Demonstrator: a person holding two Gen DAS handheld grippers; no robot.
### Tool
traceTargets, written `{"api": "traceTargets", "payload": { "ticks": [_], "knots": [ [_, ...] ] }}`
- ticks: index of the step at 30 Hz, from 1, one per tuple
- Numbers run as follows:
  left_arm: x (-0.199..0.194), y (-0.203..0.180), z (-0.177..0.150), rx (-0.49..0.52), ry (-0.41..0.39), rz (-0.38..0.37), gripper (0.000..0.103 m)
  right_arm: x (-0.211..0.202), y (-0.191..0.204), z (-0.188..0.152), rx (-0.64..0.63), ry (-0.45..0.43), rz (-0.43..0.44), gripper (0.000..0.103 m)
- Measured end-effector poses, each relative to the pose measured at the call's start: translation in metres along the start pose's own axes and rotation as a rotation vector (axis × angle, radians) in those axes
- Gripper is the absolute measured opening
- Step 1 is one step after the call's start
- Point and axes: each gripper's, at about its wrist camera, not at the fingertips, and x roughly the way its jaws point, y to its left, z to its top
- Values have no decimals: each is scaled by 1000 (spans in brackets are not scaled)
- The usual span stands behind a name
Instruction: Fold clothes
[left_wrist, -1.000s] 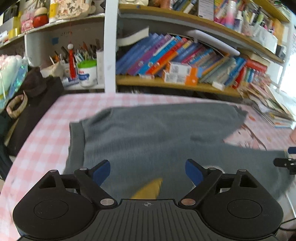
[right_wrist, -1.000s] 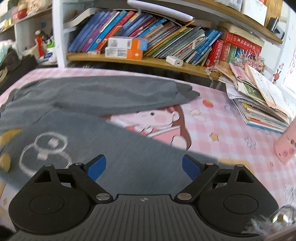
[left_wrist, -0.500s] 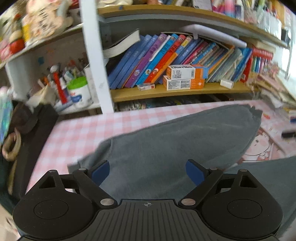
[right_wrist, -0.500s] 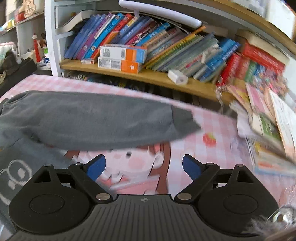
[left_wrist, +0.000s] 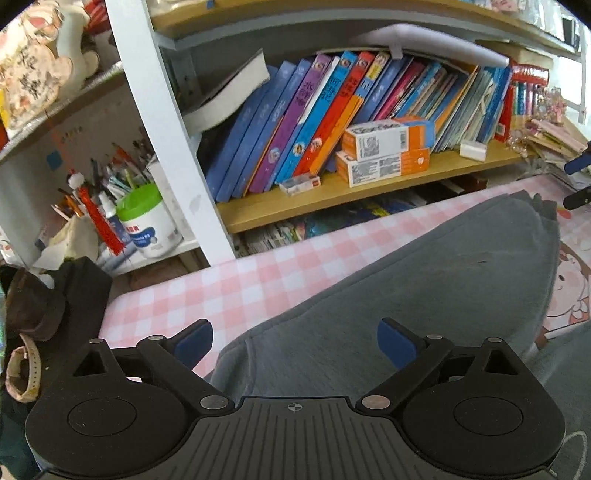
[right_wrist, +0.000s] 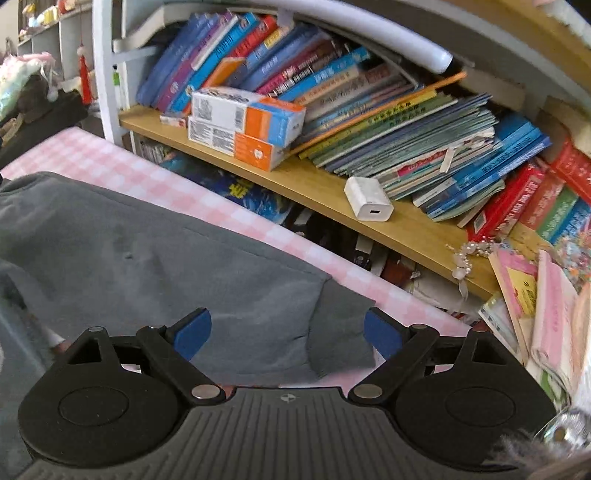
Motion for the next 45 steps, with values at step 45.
{"api": "traceTargets", "payload": {
  "ticks": [45],
  "knots": [
    [126,43,6,-47,166,-235,79,125,-49,35,-2,117,63,66]
  ]
}}
